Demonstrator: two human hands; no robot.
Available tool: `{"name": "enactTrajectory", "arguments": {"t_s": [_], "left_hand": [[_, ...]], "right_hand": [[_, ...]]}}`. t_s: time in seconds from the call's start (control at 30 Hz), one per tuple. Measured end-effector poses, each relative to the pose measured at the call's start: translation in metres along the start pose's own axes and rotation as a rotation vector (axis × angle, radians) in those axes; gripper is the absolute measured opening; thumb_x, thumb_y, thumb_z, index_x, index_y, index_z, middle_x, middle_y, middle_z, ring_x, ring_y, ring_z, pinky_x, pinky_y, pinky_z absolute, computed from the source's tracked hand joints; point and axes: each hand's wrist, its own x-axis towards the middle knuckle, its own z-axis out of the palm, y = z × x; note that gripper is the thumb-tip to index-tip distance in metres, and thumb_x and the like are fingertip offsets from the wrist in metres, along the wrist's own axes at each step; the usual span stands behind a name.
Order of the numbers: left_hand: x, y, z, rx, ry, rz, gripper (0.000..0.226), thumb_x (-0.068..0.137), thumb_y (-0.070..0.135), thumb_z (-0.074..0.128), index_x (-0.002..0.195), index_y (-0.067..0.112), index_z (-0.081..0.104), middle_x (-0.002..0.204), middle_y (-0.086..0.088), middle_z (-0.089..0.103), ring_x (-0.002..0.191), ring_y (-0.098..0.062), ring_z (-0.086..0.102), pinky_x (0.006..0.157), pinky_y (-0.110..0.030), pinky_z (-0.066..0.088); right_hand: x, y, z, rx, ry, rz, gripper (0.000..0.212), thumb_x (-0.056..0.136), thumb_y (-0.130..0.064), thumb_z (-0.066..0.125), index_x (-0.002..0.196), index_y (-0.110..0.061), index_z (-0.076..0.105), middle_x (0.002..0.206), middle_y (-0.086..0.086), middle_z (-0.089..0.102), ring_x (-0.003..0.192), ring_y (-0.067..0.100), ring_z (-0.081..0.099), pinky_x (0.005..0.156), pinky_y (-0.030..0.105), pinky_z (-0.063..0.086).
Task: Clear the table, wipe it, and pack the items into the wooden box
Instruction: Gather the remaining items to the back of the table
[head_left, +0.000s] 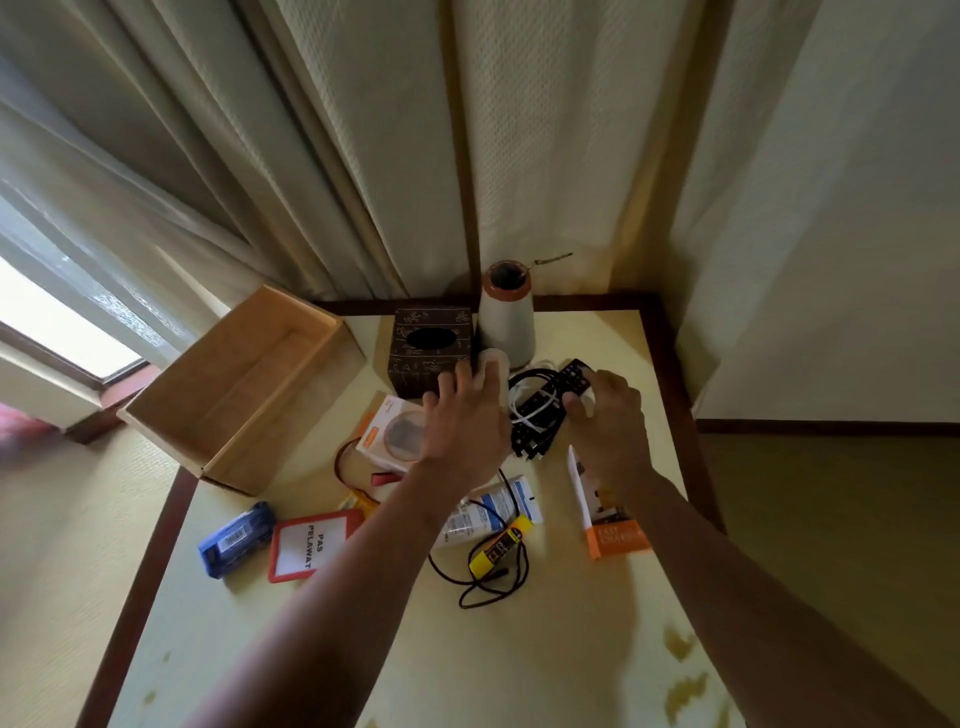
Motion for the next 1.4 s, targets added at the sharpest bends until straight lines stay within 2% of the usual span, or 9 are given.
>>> {"name": "enactTrajectory", "arguments": {"t_s": [0.13,0.23,0.37,0.53,0.63,0.87,1.0,1.13,1.4], "left_hand": [[-0.043,0.005,-0.011,-0.031,0.149,0.076,0.031,0.09,0.031,0.054,0.114,0.014,0.063,0.114,-0.011,0.055,0.101,-0.027,0.051,0.082,-0.041,0.05],[-0.09,0.015,0.003,-0.068,-0.001,0.132,0.024,0.087,0.029,0.051,0.096,0.014,0.068,0.101,-0.009,0.066,0.095,-0.029,0.063,0.073,-0.039,0.056],[-0.125,0.017,0.038,0.149,-0.195,0.178,0.023,0.078,0.027,0.061,0.091,0.012,0.072,0.091,-0.012,0.066,0.079,-0.034,0.064,0.066,-0.038,0.051],[-0.124,0.015,0.063,0.228,-0.181,0.173,0.027,0.066,0.023,0.081,0.089,0.011,0.073,0.077,-0.011,0.067,0.067,-0.031,0.064,0.06,-0.038,0.052],[-0.123,0.017,0.052,0.061,-0.186,0.087,0.018,0.076,0.025,0.072,0.091,0.015,0.07,0.081,-0.007,0.069,0.068,-0.027,0.066,0.061,-0.036,0.054],[-0.102,0.04,0.012,-0.324,0.162,-0.018,0.028,0.096,0.027,0.063,0.12,0.012,0.065,0.108,-0.012,0.07,0.092,-0.034,0.069,0.067,-0.04,0.054],[-0.065,0.064,0.005,-0.292,-0.028,-0.033,0.031,0.104,0.031,0.046,0.128,0.014,0.058,0.125,-0.006,0.061,0.109,-0.033,0.061,0.08,-0.04,0.049],[-0.042,0.078,0.021,-0.14,-0.194,0.042,0.026,0.1,0.016,0.051,0.125,0.012,0.06,0.124,-0.008,0.062,0.11,-0.033,0.065,0.076,-0.039,0.043],[-0.021,0.087,0.046,0.034,-0.15,0.118,0.027,0.093,0.003,0.057,0.12,0.007,0.06,0.112,-0.012,0.066,0.099,-0.036,0.071,0.076,-0.042,0.055]], "right_hand": [[-0.059,0.009,-0.002,-0.247,0.044,0.095,0.06,0.088,-0.04,0.062,0.142,-0.02,0.044,0.151,0.013,0.042,0.139,0.037,0.037,0.107,0.058,0.039],[-0.089,0.023,0.002,-0.32,-0.095,0.222,0.087,0.079,-0.058,0.064,0.148,-0.022,0.024,0.155,0.014,0.029,0.142,0.04,0.032,0.104,0.061,0.044],[-0.11,0.033,0.004,-0.318,-0.09,0.167,0.092,0.078,-0.044,0.07,0.152,-0.02,0.022,0.154,0.02,0.028,0.128,0.046,0.045,0.09,0.058,0.051],[-0.111,0.035,-0.003,-0.125,-0.093,0.224,0.09,0.082,-0.045,0.073,0.153,-0.025,0.022,0.153,0.014,0.03,0.132,0.04,0.04,0.097,0.056,0.047],[-0.103,0.033,-0.011,0.0,-0.033,0.281,0.091,0.083,-0.047,0.072,0.155,-0.024,0.021,0.151,0.012,0.033,0.135,0.037,0.039,0.101,0.055,0.046],[-0.045,0.024,-0.024,-0.01,0.067,0.257,0.081,0.083,-0.048,0.07,0.148,-0.017,0.033,0.144,0.016,0.041,0.129,0.038,0.046,0.099,0.051,0.048],[-0.017,0.023,-0.015,-0.063,0.046,0.263,0.077,0.084,-0.053,0.069,0.144,-0.017,0.037,0.145,0.019,0.04,0.131,0.043,0.043,0.103,0.055,0.044],[-0.007,0.031,-0.012,-0.096,0.01,0.256,0.081,0.087,-0.061,0.063,0.149,-0.02,0.033,0.151,0.019,0.034,0.133,0.046,0.039,0.106,0.058,0.041],[-0.022,0.05,-0.015,-0.205,-0.028,0.229,0.084,0.091,-0.065,0.056,0.156,-0.022,0.024,0.164,0.02,0.016,0.146,0.046,0.02,0.113,0.063,0.027]]}}
